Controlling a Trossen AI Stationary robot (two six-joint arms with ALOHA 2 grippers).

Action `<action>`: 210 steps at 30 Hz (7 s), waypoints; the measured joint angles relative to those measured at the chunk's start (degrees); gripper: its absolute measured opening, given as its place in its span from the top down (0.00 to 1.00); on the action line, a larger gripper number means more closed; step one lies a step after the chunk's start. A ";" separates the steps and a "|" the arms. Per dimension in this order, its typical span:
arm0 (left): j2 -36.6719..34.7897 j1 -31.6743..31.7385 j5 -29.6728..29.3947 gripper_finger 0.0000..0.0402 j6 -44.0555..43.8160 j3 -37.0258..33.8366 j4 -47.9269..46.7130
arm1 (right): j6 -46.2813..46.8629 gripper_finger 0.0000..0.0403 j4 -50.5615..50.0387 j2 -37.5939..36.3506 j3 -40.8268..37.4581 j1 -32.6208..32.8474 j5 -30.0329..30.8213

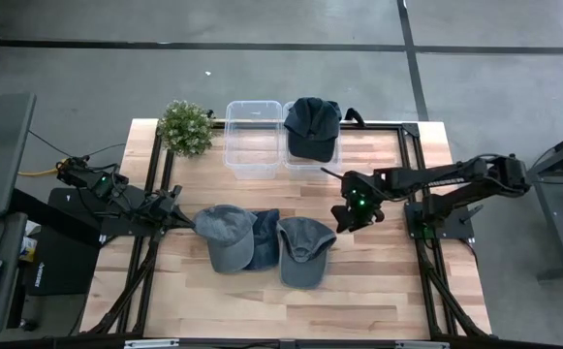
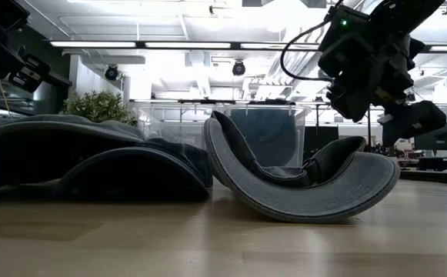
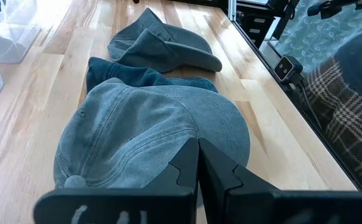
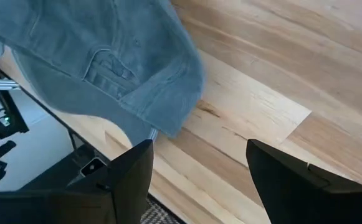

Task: Pick & Place hat
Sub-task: Put the right gray cap into the left transparent bin

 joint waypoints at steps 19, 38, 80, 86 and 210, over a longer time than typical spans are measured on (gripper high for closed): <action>-0.01 0.00 0.00 1.00 -0.02 0.00 0.00 | -0.91 0.38 16.02 13.55 0.07 0.00 -0.87; 0.00 0.00 0.00 1.00 0.00 -0.02 0.01 | 4.70 0.38 28.95 22.33 0.20 3.28 0.78; -0.02 0.00 -0.02 1.00 0.00 -0.01 0.01 | -16.54 1.00 3.94 -6.81 12.18 4.47 18.35; -0.02 0.00 -0.02 1.00 0.00 0.00 0.02 | -27.85 1.00 -13.03 -5.77 28.06 1.86 23.39; 23.78 2.71 -50.40 0.51 18.12 0.29 66.99 | -42.16 1.00 11.57 3.97 40.17 -16.51 13.20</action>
